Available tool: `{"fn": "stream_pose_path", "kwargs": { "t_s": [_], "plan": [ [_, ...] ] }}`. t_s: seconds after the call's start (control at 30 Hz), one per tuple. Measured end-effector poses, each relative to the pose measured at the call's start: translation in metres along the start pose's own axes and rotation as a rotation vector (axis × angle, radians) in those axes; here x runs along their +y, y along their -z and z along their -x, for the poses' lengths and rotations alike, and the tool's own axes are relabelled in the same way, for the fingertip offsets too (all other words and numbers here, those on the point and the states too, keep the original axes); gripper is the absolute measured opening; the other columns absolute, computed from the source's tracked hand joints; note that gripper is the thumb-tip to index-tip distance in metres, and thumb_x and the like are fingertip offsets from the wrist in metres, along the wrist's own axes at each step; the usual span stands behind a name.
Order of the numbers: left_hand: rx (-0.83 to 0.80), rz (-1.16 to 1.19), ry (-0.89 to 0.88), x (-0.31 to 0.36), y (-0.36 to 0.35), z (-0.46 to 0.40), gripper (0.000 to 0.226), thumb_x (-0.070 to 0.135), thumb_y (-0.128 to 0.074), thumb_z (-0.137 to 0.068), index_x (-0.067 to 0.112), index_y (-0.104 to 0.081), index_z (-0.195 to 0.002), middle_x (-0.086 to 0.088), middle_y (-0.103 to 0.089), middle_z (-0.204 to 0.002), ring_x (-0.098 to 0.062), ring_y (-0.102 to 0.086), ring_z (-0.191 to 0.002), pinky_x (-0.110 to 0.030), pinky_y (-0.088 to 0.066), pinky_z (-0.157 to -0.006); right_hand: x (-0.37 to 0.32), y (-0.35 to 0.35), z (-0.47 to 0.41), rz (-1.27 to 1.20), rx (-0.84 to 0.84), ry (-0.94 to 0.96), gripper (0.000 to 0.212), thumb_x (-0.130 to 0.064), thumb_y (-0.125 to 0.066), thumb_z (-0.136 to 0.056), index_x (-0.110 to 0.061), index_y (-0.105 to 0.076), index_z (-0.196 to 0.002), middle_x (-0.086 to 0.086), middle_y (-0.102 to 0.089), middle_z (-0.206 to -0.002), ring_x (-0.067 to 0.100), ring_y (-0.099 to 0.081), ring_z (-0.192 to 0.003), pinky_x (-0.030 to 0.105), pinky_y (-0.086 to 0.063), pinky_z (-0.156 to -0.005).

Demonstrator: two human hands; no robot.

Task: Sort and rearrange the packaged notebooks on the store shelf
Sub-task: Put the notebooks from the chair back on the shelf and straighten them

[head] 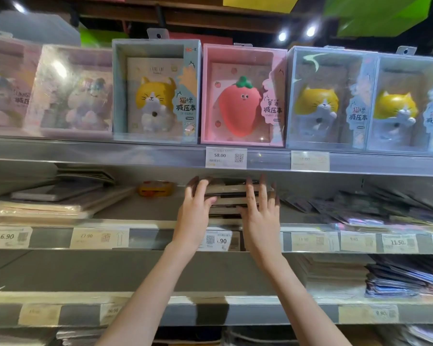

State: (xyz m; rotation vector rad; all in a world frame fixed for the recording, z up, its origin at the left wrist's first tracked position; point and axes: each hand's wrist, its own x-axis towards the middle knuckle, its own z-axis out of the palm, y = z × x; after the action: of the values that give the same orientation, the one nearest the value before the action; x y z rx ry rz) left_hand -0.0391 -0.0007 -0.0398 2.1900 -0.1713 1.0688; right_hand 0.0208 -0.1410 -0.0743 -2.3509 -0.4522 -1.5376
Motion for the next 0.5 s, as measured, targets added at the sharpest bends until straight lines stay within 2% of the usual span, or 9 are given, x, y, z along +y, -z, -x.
{"fn": "stream_pose_path", "kwargs": {
  "t_s": [0.1, 0.2, 0.3, 0.37, 0.5],
  "plan": [
    [-0.059, -0.148, 0.032, -0.005, -0.007, -0.004, 0.038, 0.026, -0.041, -0.098, 0.019, -0.034, -0.134, -0.016, -0.043, -0.130, -0.033, -0.055, -0.105, -0.035, -0.047, -0.081, 0.005, -0.003, 0.001, 0.075, -0.040, -0.046, 0.053, -0.039, -0.033, -0.092, -0.017, -0.034, -0.141, 0.016, -0.034, -0.146, 0.045, -0.036, -0.129, 0.050, -0.040, -0.097],
    [-0.083, -0.267, 0.042, -0.007, -0.010, -0.006, 0.041, 0.027, -0.038, -0.099, 0.017, -0.029, -0.138, -0.019, -0.041, -0.134, -0.036, -0.056, -0.104, -0.038, -0.047, -0.079, 0.004, -0.002, 0.001, 0.086, -0.079, -0.044, 0.054, -0.041, -0.029, -0.093, -0.020, -0.029, -0.143, 0.015, -0.033, -0.148, 0.042, -0.038, -0.130, 0.049, -0.039, -0.100],
    [-0.119, -0.292, 0.062, -0.005, -0.008, -0.007, 0.043, 0.027, -0.037, -0.099, 0.016, -0.026, -0.139, -0.018, -0.035, -0.140, -0.037, -0.056, -0.104, -0.038, -0.045, -0.078, 0.003, 0.001, 0.000, 0.082, -0.119, -0.055, 0.054, -0.040, -0.028, -0.094, -0.021, -0.027, -0.144, 0.015, -0.032, -0.149, 0.041, -0.042, -0.128, 0.049, -0.040, -0.099],
    [-0.141, -0.276, 0.066, -0.004, -0.007, -0.007, 0.042, 0.028, -0.037, -0.099, 0.017, -0.026, -0.139, -0.016, -0.033, -0.142, -0.036, -0.055, -0.105, -0.038, -0.045, -0.079, 0.002, 0.003, 0.000, 0.075, -0.147, -0.067, 0.053, -0.039, -0.028, -0.094, -0.021, -0.027, -0.144, 0.015, -0.032, -0.149, 0.040, -0.043, -0.127, 0.048, -0.041, -0.098],
    [-0.169, -0.235, 0.098, -0.002, -0.004, -0.007, 0.039, 0.031, -0.036, -0.099, 0.022, -0.028, -0.136, -0.016, -0.030, -0.143, -0.036, -0.047, -0.117, -0.046, -0.042, -0.092, -0.001, 0.011, 0.000, 0.040, -0.215, -0.091, 0.055, -0.038, -0.029, -0.092, -0.021, -0.026, -0.144, 0.015, -0.031, -0.149, 0.040, -0.042, -0.127, 0.049, -0.044, -0.094]
  ]
}}
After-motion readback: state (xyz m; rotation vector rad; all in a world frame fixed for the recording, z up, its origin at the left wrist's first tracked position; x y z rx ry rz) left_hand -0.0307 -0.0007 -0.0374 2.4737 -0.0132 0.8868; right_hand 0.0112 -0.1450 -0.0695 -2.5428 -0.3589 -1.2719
